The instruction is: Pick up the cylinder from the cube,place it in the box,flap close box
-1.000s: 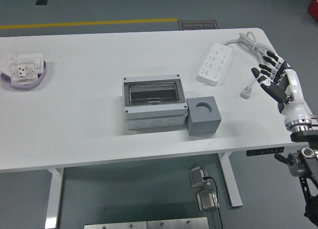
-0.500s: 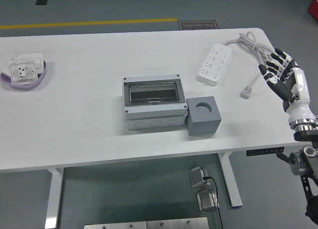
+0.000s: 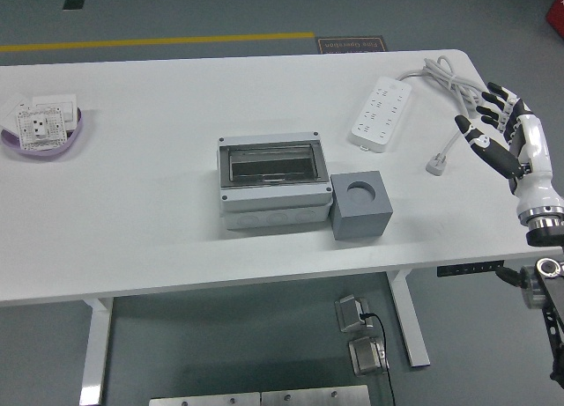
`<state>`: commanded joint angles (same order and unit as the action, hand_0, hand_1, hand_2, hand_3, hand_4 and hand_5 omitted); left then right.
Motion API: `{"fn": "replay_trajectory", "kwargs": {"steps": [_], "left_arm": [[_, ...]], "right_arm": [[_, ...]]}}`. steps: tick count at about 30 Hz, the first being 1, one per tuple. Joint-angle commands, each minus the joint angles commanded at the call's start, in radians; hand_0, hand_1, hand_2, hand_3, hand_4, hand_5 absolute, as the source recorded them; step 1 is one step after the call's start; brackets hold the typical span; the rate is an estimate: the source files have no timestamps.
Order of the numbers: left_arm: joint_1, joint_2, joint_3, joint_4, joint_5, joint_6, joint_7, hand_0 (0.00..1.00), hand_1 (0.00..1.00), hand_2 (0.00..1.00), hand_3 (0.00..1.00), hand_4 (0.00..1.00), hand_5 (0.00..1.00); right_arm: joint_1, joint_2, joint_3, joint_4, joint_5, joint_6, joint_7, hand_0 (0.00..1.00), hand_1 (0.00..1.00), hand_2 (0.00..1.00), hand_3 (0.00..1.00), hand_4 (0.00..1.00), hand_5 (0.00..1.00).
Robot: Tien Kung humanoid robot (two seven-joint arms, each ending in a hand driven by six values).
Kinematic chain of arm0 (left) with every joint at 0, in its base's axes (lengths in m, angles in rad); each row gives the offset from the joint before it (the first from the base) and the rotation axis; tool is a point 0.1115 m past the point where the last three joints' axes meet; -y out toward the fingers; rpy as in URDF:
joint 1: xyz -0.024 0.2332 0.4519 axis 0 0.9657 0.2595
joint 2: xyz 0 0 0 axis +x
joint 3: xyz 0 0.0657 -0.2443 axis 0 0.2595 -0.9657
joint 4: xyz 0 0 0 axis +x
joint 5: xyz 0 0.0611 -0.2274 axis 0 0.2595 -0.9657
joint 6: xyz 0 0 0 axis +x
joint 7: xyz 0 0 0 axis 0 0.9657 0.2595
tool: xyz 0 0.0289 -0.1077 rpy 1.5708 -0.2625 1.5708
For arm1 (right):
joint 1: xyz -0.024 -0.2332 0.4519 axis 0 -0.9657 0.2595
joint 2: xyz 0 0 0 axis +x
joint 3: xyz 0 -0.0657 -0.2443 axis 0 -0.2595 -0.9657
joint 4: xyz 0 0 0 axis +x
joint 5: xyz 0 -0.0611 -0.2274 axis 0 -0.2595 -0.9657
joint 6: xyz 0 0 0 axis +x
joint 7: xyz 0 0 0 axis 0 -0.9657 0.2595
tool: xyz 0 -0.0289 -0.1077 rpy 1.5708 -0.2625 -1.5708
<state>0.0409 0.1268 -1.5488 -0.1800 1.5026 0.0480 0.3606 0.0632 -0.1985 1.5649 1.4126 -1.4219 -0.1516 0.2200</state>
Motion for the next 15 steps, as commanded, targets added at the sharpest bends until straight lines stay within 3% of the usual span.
{"fn": "replay_trajectory", "kwargs": {"steps": [15], "left_arm": [[-0.005,0.005,0.001,0.000,0.001,-0.006,0.008,0.754,0.787,0.788,0.912,0.766,0.399]], "right_arm": [[0.008,-0.008,-0.003,0.002,-0.028,0.000,-0.003,0.802,0.752,0.814,0.832,0.903,0.468]]}}
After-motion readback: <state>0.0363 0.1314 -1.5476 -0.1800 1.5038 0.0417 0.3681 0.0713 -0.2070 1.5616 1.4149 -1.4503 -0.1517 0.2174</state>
